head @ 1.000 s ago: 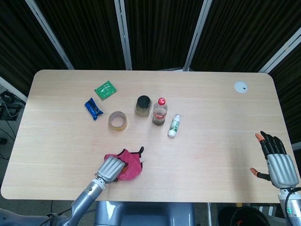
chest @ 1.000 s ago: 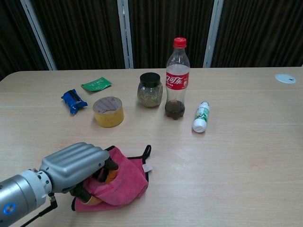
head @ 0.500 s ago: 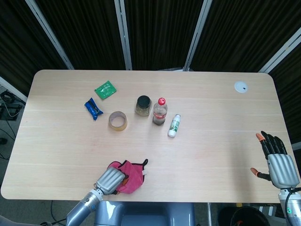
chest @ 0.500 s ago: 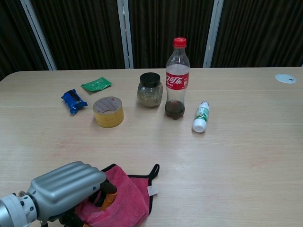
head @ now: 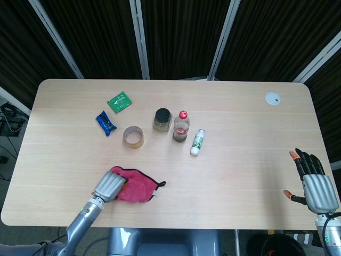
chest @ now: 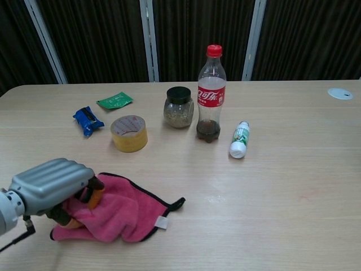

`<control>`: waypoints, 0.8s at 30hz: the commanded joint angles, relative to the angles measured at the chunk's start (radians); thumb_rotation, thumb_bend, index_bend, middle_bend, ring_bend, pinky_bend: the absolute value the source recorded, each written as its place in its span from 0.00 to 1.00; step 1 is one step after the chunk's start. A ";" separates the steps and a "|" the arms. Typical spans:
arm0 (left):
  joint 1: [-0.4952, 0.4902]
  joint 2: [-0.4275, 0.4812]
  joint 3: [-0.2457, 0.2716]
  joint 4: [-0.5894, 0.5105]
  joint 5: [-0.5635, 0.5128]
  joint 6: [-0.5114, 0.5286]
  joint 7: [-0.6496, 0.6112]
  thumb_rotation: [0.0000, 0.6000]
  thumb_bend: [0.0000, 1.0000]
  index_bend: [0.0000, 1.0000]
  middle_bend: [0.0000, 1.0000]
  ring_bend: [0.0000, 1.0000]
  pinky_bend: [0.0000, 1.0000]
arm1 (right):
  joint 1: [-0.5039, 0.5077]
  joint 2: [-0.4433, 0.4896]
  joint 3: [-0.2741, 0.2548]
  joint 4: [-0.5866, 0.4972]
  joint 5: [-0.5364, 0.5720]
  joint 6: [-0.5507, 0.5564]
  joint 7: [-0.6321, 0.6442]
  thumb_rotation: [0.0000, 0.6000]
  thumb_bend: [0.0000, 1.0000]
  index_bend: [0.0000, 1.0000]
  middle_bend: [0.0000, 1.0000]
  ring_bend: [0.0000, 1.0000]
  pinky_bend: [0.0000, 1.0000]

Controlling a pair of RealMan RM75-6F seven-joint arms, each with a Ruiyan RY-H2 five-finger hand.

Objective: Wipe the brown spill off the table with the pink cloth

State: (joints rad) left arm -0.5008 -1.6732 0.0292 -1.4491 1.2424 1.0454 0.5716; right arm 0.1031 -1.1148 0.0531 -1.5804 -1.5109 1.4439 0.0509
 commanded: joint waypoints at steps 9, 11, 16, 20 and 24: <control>0.005 0.066 -0.031 0.044 -0.024 0.000 -0.051 1.00 0.58 0.82 0.59 0.51 0.57 | 0.000 -0.003 0.000 -0.005 0.001 -0.001 -0.013 1.00 0.01 0.00 0.00 0.00 0.03; 0.005 0.065 -0.032 0.038 -0.019 0.001 -0.059 1.00 0.58 0.82 0.59 0.51 0.57 | 0.000 -0.003 0.000 -0.005 0.001 0.000 -0.013 1.00 0.01 0.00 0.00 0.00 0.03; 0.002 0.052 -0.026 0.008 0.007 0.003 -0.072 1.00 0.58 0.82 0.59 0.51 0.57 | -0.001 -0.002 0.000 -0.006 0.001 0.001 -0.014 1.00 0.01 0.00 0.00 0.00 0.03; -0.006 0.012 -0.011 -0.051 0.037 -0.005 -0.065 1.00 0.58 0.82 0.59 0.51 0.57 | -0.001 -0.001 0.001 -0.006 0.002 0.000 -0.011 1.00 0.01 0.00 0.00 0.00 0.03; -0.007 -0.031 -0.007 -0.077 0.031 -0.002 -0.023 1.00 0.58 0.82 0.59 0.51 0.57 | -0.001 -0.001 0.002 -0.005 0.003 0.001 -0.010 1.00 0.01 0.00 0.00 0.00 0.03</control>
State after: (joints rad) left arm -0.5058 -1.6898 0.0179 -1.5142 1.2725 1.0442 0.5342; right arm 0.1023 -1.1163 0.0547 -1.5854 -1.5085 1.4452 0.0411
